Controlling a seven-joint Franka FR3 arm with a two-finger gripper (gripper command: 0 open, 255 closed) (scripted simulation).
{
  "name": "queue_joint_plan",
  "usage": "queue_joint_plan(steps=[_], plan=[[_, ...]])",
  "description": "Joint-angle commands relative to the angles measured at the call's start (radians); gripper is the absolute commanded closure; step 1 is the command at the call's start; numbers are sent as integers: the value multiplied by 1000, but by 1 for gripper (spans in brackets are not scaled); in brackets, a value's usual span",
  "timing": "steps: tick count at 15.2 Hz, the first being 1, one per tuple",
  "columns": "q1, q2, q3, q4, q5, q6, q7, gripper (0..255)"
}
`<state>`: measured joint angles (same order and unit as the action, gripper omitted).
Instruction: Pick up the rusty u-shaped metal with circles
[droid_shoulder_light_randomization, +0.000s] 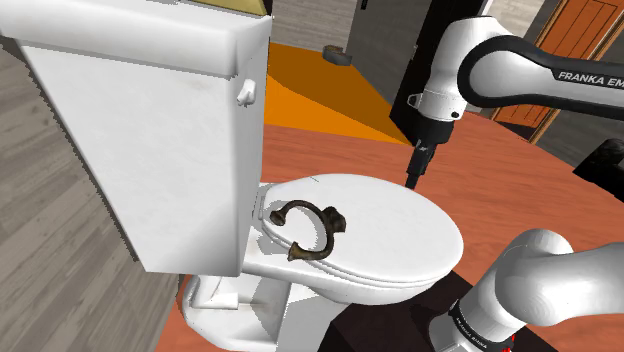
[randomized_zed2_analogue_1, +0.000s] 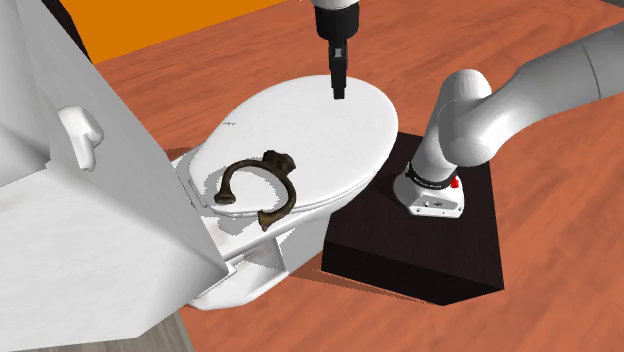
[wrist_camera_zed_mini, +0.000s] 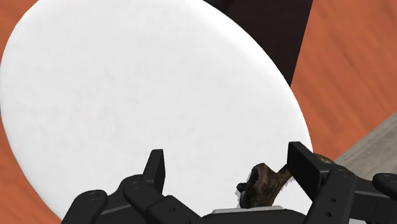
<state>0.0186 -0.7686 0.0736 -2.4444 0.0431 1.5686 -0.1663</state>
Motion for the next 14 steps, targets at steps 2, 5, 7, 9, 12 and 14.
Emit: queue_joint_plan(steps=[2, 5, 7, 9, 12, 14], plan=[[4, 14, 16, -12, 7, 40, 16, 0], [14, 68, 66, -40, 25, 159, 66, 0], [18, 112, 100, -50, 32, 239, 99, 0], [20, 162, 134, -54, 34, 318, 135, 0], [19, 248, 185, -48, 26, 434, 192, 0], [14, 312, 220, -36, 11, 508, 234, 0]])
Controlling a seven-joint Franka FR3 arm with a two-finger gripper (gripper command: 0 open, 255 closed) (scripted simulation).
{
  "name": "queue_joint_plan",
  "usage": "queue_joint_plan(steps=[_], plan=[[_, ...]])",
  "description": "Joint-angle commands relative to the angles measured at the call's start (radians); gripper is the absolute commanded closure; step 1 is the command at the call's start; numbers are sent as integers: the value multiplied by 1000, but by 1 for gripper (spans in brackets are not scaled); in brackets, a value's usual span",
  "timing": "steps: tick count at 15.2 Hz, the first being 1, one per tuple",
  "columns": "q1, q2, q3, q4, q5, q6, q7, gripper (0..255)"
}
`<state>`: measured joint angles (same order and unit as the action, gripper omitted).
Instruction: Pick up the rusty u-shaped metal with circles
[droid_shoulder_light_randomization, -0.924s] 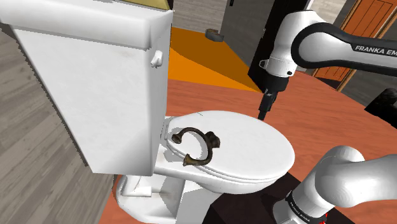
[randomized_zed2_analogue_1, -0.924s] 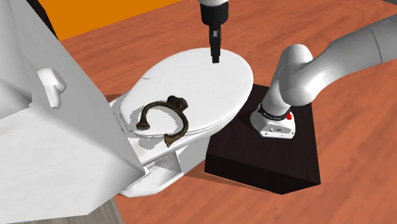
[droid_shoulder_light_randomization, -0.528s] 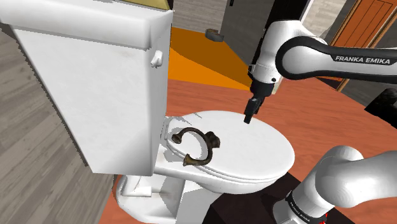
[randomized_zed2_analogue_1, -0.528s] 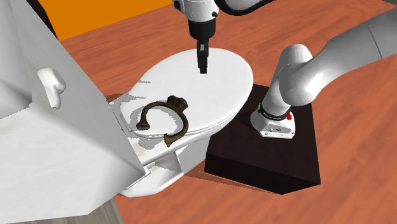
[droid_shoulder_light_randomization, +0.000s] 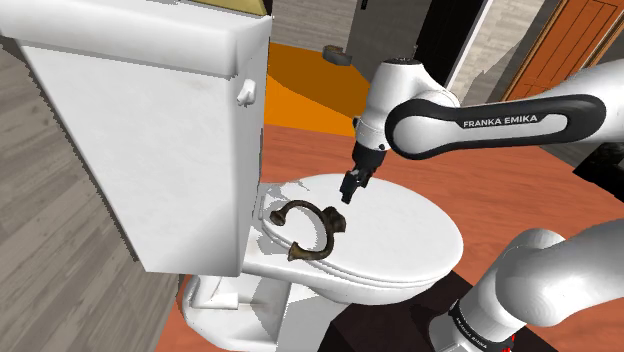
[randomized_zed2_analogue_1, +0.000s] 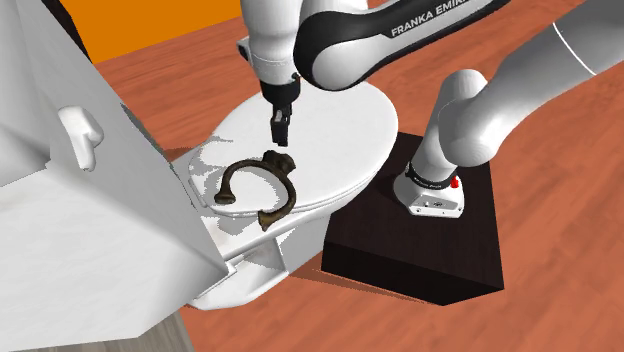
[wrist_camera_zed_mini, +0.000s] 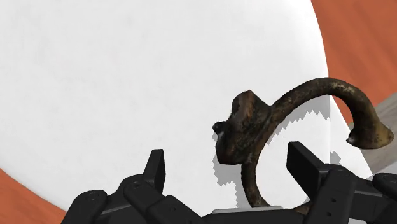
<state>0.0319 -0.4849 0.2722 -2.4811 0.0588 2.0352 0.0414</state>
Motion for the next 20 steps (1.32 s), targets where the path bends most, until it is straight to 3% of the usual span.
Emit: queue_joint_plan(steps=[1, 7, 16, 17, 20], plan=[[-3, 61, 38, 9, -15, 77, 49, 0], [-37, 263, 133, 87, -129, 248, 205, 0], [-47, 326, 146, 37, -171, 354, 246, 0], [-46, 326, 147, 39, -171, 353, 248, 255], [-46, 326, 146, 39, -171, 353, 247, 255]])
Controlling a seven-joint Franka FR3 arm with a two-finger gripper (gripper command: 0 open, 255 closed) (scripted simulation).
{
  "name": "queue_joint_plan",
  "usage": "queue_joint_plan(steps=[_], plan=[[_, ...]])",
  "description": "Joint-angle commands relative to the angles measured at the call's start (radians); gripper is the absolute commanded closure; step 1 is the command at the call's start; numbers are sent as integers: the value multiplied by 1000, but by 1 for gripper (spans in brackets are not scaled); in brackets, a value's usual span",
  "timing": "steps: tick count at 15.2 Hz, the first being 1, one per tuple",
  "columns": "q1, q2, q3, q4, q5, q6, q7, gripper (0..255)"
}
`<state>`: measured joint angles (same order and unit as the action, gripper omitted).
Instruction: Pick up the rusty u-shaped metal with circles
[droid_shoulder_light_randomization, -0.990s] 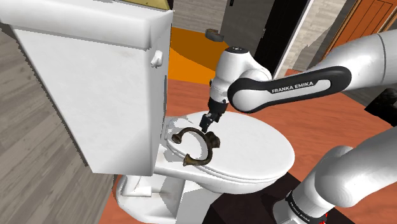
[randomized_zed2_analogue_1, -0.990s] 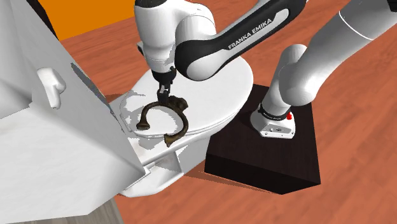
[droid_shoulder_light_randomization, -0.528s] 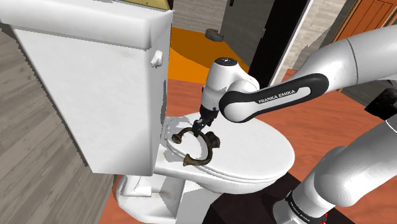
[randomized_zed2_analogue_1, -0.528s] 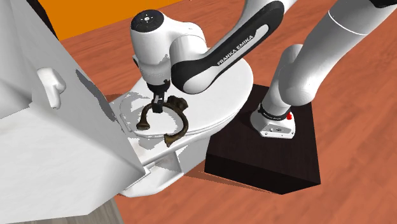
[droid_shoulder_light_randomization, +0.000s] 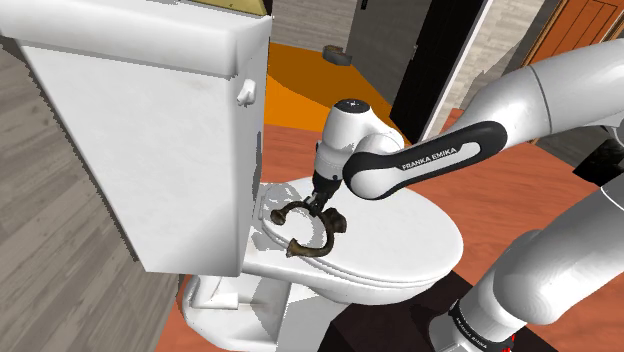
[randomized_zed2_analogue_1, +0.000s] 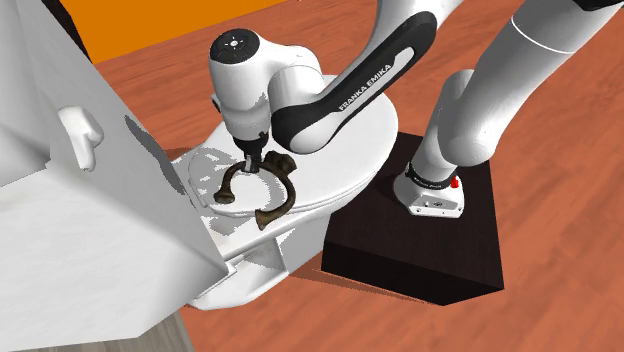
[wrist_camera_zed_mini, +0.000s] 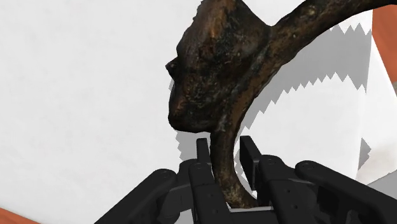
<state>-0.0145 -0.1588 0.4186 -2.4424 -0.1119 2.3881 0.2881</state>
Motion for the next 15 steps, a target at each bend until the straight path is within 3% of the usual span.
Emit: queue_joint_plan(steps=[1, 6, 15], plan=[[0, 0, 0, 0, 0, 0, 0, 255], [0, 0, -1, -1, 0, 1, -1, 255], [11, -74, -16, 59, 48, -125, -48, 255]])
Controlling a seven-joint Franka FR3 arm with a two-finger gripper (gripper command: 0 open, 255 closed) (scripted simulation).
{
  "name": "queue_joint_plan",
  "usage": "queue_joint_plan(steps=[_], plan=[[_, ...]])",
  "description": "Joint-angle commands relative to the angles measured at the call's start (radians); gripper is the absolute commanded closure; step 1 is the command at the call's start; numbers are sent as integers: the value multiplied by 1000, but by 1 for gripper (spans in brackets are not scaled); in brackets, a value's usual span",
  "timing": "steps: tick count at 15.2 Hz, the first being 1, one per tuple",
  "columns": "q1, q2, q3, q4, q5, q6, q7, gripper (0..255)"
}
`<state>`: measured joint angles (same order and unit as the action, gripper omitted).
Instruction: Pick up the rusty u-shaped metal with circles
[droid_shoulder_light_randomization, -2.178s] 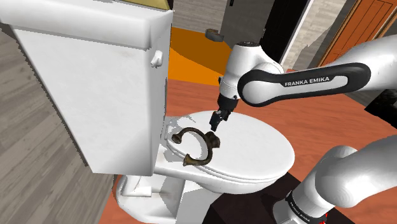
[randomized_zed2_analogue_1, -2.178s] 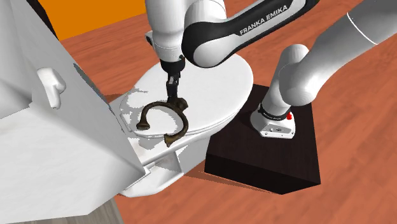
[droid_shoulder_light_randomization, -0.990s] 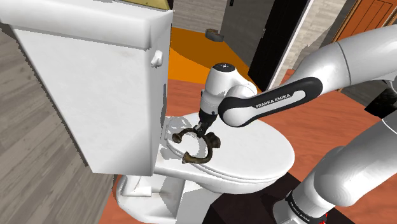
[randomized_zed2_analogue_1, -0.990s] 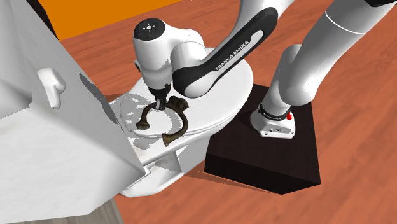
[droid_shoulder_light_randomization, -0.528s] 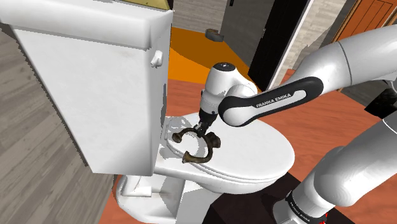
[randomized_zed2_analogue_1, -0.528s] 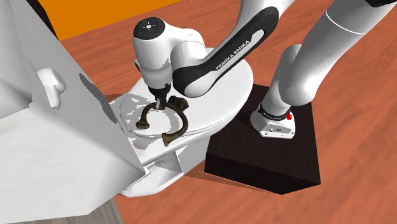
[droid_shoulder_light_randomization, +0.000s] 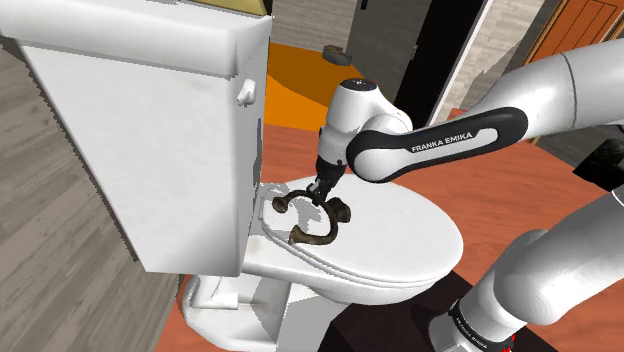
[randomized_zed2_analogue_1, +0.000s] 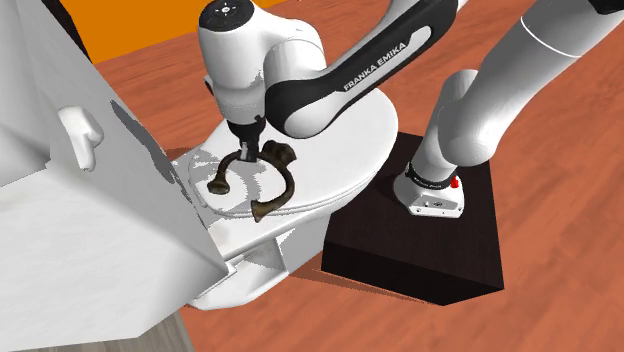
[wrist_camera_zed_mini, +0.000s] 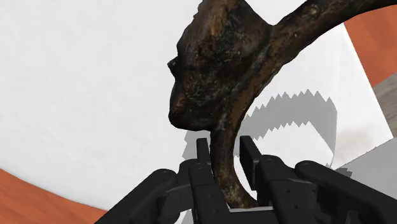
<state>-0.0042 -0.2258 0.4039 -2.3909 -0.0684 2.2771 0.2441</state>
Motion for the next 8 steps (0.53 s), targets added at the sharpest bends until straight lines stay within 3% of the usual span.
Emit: queue_joint_plan(steps=[1, 8], plan=[[2, -14, -3, 15, 8, -28, -8, 255], [6, -44, -12, 59, 23, -99, -28, 255]])
